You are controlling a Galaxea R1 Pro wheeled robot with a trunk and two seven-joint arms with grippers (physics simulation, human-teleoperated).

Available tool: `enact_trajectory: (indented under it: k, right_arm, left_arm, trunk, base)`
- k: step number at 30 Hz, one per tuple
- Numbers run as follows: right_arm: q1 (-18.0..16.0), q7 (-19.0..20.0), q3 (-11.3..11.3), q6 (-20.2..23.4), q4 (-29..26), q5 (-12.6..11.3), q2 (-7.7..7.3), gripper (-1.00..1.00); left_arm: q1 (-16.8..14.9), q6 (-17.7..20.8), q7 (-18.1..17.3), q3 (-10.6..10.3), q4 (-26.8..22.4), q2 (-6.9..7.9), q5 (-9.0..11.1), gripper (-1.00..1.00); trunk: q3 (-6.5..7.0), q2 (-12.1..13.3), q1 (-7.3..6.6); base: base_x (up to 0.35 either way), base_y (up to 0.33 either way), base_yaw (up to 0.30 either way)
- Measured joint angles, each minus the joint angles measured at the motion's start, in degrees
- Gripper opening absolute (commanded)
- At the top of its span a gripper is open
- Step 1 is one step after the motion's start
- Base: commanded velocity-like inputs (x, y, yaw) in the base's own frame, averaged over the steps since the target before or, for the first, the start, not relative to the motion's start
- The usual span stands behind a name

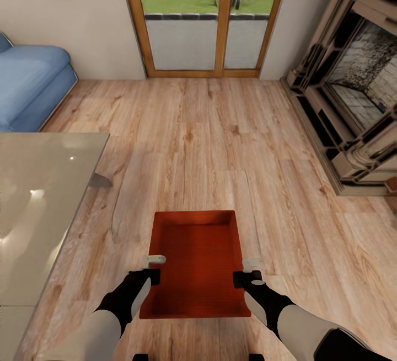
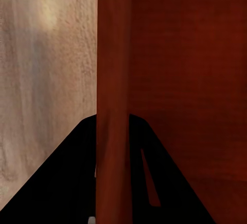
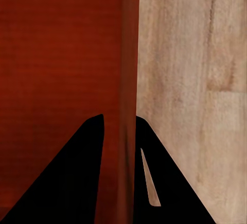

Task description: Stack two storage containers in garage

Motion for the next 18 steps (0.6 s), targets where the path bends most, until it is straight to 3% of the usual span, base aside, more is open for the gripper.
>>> enact_trajectory:
  k: [18]
  right_arm:
    - [0.0, 0.0, -0.1, 0.0, 0.0, 0.1, 0.01, -1.0]
  left_arm:
    - [0.0, 0.0, 0.0, 0.0, 0.0, 0.01, 0.0, -1.0]
  trunk:
    - [3.23, 7.2, -3.95]
  base:
    - [0.0, 0.0, 0.0]
